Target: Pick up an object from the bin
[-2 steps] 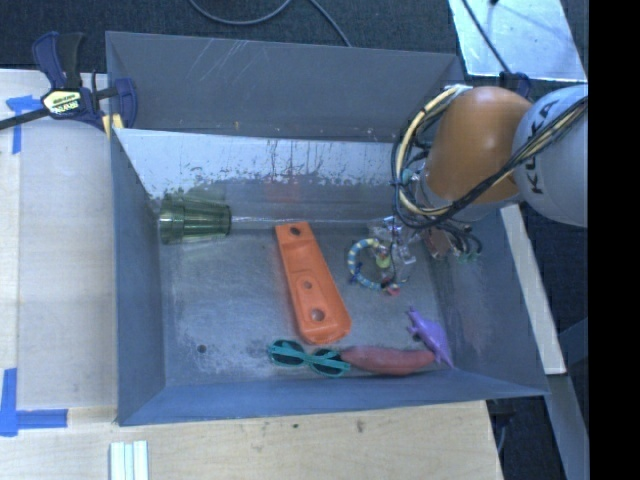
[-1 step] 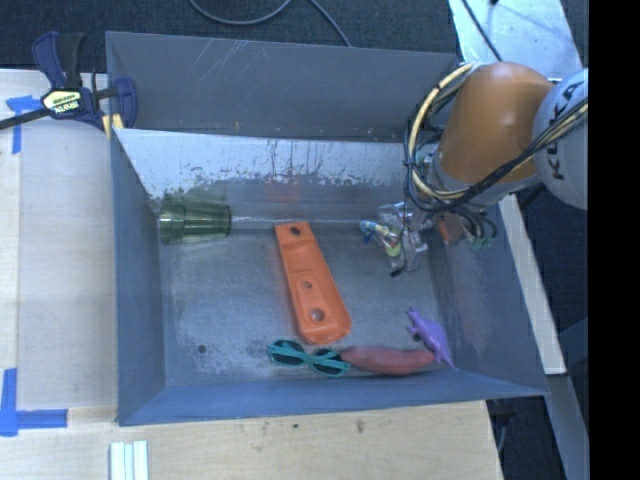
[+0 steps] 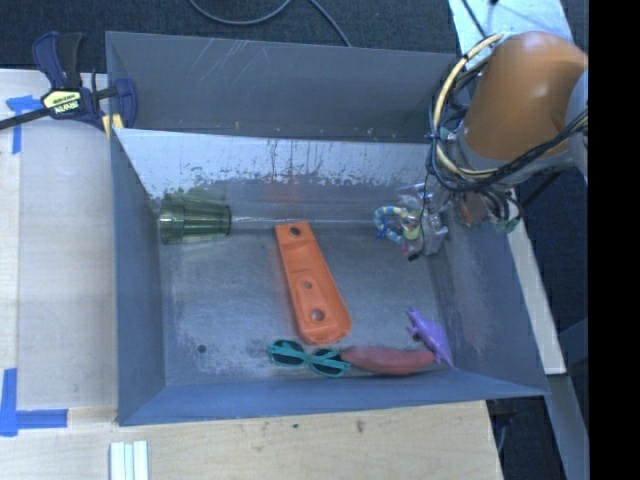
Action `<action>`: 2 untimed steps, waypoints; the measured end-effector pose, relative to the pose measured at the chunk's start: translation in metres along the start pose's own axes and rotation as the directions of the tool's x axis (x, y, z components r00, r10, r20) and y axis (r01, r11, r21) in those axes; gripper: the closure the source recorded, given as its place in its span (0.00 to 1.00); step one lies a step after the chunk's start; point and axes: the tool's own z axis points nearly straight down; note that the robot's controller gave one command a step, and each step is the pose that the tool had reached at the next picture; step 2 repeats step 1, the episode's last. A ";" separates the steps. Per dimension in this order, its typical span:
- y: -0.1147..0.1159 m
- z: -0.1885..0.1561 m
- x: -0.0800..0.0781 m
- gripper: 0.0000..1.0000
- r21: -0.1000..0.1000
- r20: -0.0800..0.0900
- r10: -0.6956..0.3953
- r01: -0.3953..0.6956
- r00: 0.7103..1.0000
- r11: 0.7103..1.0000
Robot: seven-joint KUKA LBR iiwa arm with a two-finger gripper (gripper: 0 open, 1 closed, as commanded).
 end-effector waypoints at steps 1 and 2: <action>0.027 -0.060 -0.006 1.00 0.002 -0.004 0.001 -0.001 1.000 1.000; 0.027 -0.060 -0.006 1.00 0.002 -0.004 0.001 -0.001 1.000 1.000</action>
Offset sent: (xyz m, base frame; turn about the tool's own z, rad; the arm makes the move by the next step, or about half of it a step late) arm 0.0058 0.0743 0.1638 0.0082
